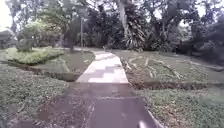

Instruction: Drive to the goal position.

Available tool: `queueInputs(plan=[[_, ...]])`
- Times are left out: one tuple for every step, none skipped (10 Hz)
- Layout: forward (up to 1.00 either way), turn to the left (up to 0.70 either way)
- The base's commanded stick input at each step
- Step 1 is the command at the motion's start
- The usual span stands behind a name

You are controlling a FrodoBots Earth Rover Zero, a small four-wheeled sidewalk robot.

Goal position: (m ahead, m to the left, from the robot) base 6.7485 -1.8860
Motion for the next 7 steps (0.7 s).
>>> queueInputs(plan=[[0.85, 0.0], [0.85, 0.0], [0.85, 0.0], [0.85, 0.0], [0.85, 0.0], [0.85, 0.0], [0.85, 0.0]])
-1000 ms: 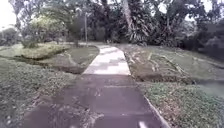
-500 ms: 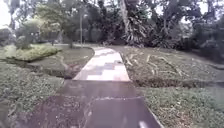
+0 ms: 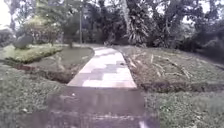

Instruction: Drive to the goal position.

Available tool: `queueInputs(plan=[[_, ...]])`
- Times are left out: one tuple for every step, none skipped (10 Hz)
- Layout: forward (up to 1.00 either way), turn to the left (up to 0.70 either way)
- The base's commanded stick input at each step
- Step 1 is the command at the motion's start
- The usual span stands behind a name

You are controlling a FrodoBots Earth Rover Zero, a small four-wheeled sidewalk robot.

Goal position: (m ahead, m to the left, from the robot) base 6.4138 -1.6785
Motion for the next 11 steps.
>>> queueInputs(plan=[[0.85, 0.0], [0.85, 0.0], [0.85, 0.0], [0.85, 0.0], [0.97, 0.0], [1.0, 0.0], [1.0, 0.0], [1.0, 0.0], [1.0, 0.0], [1.0, 0.0], [1.0, 0.0]])
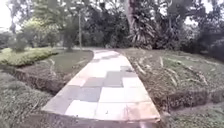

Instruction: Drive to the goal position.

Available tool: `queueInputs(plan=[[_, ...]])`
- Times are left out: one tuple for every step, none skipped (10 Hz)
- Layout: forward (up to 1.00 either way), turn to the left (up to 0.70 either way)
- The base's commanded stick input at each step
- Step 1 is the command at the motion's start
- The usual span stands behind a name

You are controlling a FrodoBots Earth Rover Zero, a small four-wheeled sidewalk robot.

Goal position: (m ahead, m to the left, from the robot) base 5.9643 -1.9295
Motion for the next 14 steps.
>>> queueInputs(plan=[[1.0, 0.0], [1.0, 0.0], [1.0, 0.0], [1.0, 0.0], [1.0, 0.0], [1.0, -0.02], [1.0, -0.33], [1.0, -0.39], [1.0, -0.38], [1.0, -0.03], [1.0, 0.0], [1.0, 0.0], [1.0, 0.0], [1.0, 0.0]])
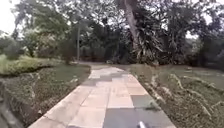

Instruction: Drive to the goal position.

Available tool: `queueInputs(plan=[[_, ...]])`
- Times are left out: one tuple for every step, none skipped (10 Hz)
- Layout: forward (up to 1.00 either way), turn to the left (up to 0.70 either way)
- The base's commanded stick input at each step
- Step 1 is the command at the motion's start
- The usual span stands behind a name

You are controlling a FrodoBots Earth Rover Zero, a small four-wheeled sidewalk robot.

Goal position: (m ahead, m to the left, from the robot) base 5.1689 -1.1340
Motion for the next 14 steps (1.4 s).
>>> queueInputs(plan=[[1.0, 0.0], [1.0, 0.0], [1.0, 0.0], [1.0, 0.0], [1.0, 0.0], [1.0, 0.0], [1.0, 0.0], [1.0, 0.0], [1.0, 0.02], [1.0, 0.02], [1.0, 0.03], [1.0, 0.11], [1.0, 0.37], [1.0, 0.12]])
